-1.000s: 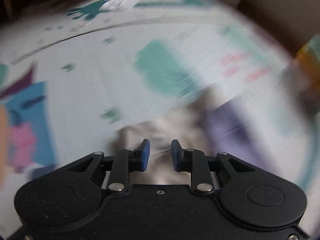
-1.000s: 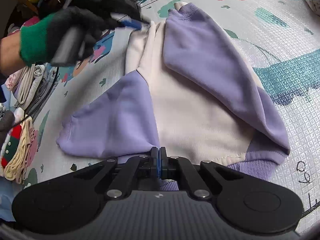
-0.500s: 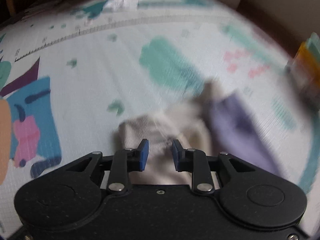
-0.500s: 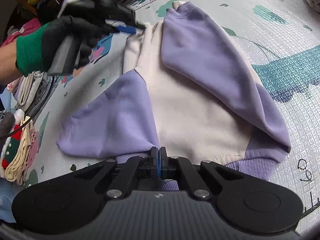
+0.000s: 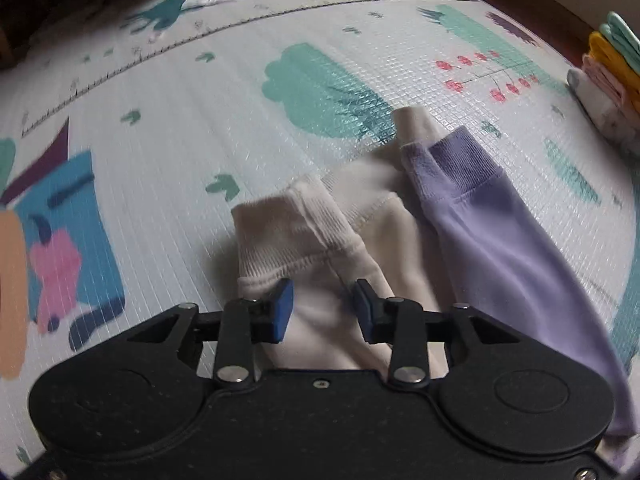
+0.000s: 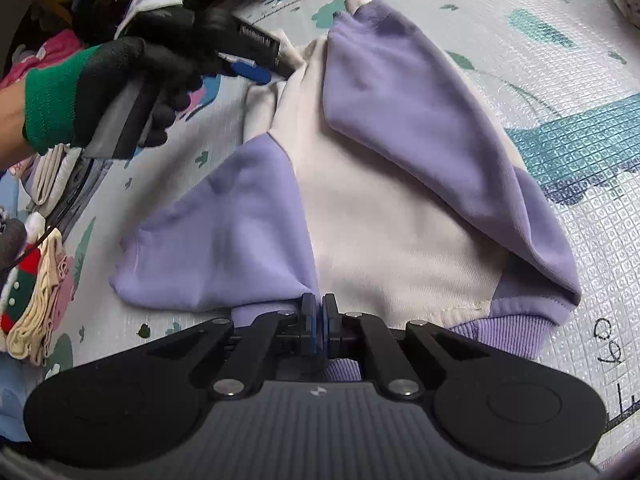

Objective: Fold clothes

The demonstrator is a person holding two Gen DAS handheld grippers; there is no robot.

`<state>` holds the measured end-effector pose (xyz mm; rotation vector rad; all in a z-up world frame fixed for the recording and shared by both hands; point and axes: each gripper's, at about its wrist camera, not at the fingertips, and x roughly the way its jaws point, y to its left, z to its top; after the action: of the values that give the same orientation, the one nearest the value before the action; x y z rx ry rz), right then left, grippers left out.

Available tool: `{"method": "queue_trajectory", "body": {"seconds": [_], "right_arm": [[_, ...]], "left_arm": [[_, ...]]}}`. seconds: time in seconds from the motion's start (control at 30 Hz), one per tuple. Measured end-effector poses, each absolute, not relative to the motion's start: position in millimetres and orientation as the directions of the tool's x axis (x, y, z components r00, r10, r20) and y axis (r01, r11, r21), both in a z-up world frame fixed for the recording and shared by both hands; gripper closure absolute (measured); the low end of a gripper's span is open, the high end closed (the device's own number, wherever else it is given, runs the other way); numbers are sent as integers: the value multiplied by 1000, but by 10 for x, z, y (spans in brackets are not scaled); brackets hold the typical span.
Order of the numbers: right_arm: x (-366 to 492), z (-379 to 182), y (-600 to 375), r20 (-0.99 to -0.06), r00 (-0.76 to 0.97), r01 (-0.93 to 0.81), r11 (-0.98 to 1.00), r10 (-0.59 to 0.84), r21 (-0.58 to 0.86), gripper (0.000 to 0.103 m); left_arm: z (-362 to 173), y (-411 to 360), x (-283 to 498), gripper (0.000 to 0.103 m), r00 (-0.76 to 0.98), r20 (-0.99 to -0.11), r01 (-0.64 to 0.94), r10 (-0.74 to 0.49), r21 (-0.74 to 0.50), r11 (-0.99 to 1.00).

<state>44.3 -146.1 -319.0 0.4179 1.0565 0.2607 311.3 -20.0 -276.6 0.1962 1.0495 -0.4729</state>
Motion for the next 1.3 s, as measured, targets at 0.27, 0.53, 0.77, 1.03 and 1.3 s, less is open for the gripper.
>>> {"method": "queue_trajectory", "body": {"seconds": [0.27, 0.53, 0.77, 1.03, 1.3], "right_arm": [[427, -3107, -1434, -779, 485, -50, 902, 396, 428, 95], [253, -2866, -1568, -712, 546, -147, 887, 441, 437, 94], [597, -2809, -1665, -734, 611, -178, 955, 297, 238, 94], [1374, -2878, -1224, -722, 644, -313, 948, 253, 53, 66], [2317, -2869, -1133, -648, 736, -269, 963, 195, -16, 64]], "left_arm": [[-2581, -142, 2968, 67, 441, -822, 484, -360, -120, 867], [-2416, -184, 2945, 67, 445, -775, 452, -449, -238, 859], [-2447, -311, 3351, 68, 465, -759, 332, -456, -328, 884], [-2477, -494, 3725, 68, 448, -766, 250, -460, -386, 888], [-2459, -683, 3796, 68, 388, -796, 309, -464, -362, 879]]}}
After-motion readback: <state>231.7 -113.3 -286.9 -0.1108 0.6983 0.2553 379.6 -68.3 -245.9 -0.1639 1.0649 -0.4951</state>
